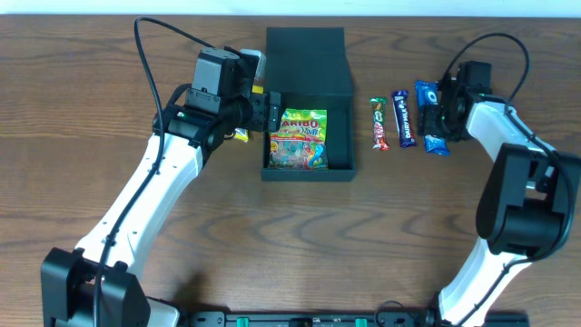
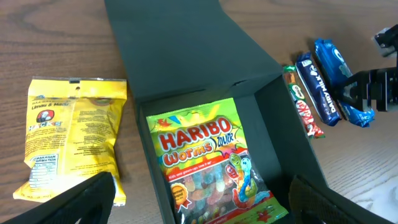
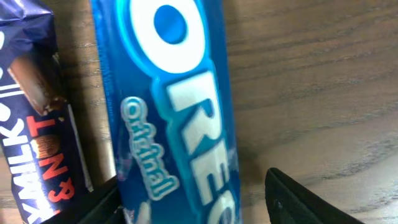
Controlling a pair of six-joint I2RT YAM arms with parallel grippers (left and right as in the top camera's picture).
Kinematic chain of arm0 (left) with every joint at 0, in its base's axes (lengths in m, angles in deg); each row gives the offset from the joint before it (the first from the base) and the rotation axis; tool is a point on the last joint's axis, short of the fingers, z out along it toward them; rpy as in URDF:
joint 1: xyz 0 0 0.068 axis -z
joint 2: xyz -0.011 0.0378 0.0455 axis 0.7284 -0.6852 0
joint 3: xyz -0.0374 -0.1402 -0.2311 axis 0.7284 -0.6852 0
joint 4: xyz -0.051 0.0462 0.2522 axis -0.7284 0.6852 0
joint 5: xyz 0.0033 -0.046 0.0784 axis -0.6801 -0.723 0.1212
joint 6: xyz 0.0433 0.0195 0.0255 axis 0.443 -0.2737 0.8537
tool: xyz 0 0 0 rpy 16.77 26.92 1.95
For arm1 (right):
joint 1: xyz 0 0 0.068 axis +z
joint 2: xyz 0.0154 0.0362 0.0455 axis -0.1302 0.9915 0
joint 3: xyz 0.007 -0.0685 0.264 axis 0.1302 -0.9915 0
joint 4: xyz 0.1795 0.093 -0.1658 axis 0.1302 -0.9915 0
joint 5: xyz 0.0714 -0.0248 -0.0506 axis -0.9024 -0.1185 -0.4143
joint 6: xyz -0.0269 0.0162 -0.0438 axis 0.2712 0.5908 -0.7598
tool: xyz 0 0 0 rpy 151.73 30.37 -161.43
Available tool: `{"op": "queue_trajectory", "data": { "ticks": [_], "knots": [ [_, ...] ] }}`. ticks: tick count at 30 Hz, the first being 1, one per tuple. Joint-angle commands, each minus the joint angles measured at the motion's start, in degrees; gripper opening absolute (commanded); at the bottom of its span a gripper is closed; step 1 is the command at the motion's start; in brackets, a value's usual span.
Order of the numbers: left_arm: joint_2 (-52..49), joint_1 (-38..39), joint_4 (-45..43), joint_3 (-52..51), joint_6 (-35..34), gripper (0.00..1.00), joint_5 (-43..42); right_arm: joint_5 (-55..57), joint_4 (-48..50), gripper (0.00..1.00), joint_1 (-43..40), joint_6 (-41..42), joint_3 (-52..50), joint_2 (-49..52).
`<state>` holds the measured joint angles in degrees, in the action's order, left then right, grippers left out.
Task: Pack container
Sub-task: 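Reach the right gripper to the blue Oreo pack and grasp it, then place the Oreo pack into the box beside the Haribo bag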
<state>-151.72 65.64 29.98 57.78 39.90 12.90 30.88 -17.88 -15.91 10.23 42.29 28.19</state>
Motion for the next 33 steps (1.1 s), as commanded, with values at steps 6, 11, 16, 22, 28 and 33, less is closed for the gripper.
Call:
{"op": "queue_trajectory", "data": {
  "ticks": [6, 11, 16, 22, 28, 33],
  "knots": [
    [0.0, -0.3, -0.2, 1.1, 0.6, 0.91, 0.4, 0.6, 0.3, 0.50, 2.1, -1.2, 1.1, 1.9],
    [0.0, -0.3, -0.1, 1.1, 0.6, 0.91, 0.4, 0.5, -0.7, 0.29, 2.2, -0.9, 1.4, 1.8],
    [0.0, -0.3, -0.1, 1.1, 0.6, 0.91, 0.4, 0.5, -5.9, 0.21, 2.2, 0.6, 5.6, 1.6],
    [0.0, -0.4, 0.5, 1.1, 1.1, 0.91, 0.4, -3.0, -19.6, 0.01, 2.8, 2.1, 18.4, -0.7],
    [0.0, -1.1, 1.0, 1.1, 1.3, 0.91, 0.4, -4.0, -28.9, 0.01, 8.4, 6.5, 27.3, -7.2],
    [0.0, -1.6, 0.9, 1.1, 1.2, 0.91, 0.4, -4.0, -33.5, 0.01, 16.9, 18.8, 27.3, -10.7]
  ]
}}
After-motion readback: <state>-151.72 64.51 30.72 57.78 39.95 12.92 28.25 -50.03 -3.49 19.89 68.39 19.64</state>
